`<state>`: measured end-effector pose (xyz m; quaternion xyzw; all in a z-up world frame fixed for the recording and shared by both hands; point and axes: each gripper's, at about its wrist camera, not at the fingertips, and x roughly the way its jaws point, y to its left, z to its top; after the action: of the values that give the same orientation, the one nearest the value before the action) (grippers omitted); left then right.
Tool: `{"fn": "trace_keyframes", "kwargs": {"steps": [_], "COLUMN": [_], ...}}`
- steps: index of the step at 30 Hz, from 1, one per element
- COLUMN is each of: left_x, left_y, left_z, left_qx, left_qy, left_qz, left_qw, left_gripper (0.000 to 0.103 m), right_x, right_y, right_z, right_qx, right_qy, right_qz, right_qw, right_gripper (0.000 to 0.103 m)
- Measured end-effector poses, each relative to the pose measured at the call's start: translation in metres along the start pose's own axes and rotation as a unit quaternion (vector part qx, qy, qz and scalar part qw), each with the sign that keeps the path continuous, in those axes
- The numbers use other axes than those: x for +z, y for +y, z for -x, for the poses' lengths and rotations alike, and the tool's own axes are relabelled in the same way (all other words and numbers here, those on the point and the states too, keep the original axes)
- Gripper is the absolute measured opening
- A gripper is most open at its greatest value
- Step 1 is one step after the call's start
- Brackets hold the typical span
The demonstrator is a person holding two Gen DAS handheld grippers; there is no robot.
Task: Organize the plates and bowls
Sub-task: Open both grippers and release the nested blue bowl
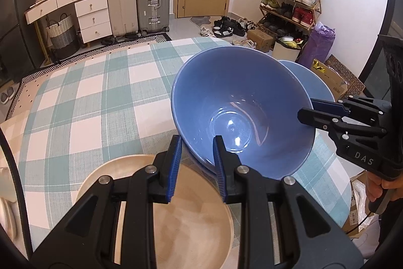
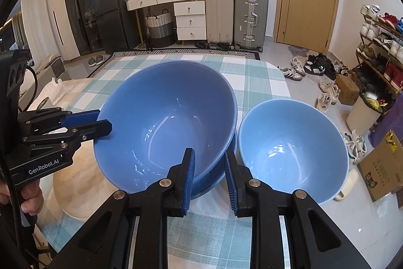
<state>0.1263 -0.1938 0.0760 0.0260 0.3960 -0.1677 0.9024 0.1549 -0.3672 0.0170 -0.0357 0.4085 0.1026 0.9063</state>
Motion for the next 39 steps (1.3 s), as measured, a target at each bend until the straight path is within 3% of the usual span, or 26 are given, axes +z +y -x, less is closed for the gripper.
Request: {"fn": "trace_keyframes", "kwargs": {"steps": [39], "left_x": [-0.013], "left_y": [0.007], "left_z": [-0.052], "left_qx": [-0.009], "left_qy": [0.038], "left_qz": [-0.004], "left_qw": [0.9992], "left_gripper": [0.025], "right_x": [-0.012], "right_y": [0.004], "right_z": [-0.029], "right_qx": [-0.025], "right_qy": [0.036], "right_qz": [0.028], "right_qw": [0.999], "right_gripper": [0.027]}}
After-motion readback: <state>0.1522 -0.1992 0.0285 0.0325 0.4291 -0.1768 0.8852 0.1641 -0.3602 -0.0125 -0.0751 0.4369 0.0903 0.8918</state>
